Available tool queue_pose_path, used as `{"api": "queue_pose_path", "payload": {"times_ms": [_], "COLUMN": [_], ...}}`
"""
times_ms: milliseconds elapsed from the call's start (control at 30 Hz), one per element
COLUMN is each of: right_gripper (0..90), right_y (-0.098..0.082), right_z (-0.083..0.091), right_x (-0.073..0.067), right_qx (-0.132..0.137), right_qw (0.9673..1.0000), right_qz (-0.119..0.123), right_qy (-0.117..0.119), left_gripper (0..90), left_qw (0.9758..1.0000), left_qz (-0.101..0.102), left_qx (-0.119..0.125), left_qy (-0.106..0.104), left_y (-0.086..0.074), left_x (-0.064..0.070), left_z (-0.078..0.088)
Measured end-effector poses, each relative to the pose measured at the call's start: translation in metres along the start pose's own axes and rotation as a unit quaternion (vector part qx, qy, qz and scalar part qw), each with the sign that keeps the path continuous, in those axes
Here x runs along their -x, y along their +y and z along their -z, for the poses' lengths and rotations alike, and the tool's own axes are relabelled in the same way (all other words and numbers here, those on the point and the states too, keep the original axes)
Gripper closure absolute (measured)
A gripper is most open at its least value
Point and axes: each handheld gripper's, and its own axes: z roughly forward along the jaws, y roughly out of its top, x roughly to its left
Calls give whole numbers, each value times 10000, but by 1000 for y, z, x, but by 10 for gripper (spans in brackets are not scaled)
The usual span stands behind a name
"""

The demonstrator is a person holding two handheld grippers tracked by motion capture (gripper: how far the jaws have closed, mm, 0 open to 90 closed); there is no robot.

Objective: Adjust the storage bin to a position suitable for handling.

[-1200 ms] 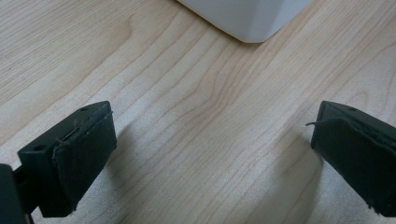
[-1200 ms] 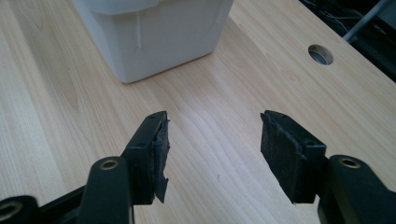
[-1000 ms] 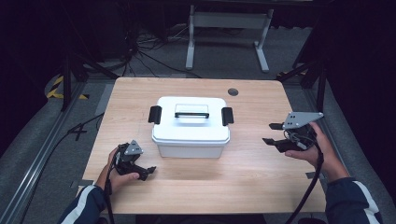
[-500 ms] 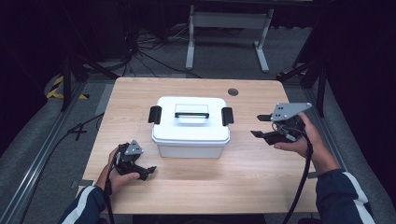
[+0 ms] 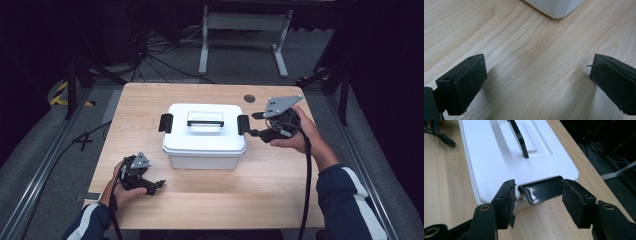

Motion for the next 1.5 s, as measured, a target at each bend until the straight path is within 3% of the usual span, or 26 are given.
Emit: {"api": "queue_pose_path", "payload": {"times_ms": [367, 700, 1000, 1133, 1233, 1333, 1500], "right_gripper": [460, 500, 622, 712, 760, 782, 824], "right_y": [39, 65, 85, 93, 97, 100, 104], "right_z": [-35, -58, -78, -90, -96, -100, -100], "right_x": [-8, -12, -19, -24, -26, -27, -27], "right_qx": [-341, -723, -1058, -1384, -1505, -1554, -1508], "right_qw": [9977, 9936, 9872, 9807, 9778, 9759, 9762], "right_qz": [505, 791, 1132, 1331, 1399, 1488, 1527], "right_qy": [301, 360, 365, 362, 399, 351, 313], "left_gripper": [16, 16, 16, 16, 16, 16, 16], "left_qw": [10000, 10000, 10000, 10000, 10000, 10000, 10000], "left_qz": [1, 0, -9, -8, -7, -8, -18], "left_qx": [-7, -1, -13, -12, -12, -12, -14], "left_qy": [0, 0, -6, -7, -8, -9, -16], "left_y": [0, 0, 0, 0, 0, 0, 0], "left_x": [0, 0, 0, 0, 0, 0, 0], "left_z": [0, 0, 0, 0, 0, 0, 0]}}
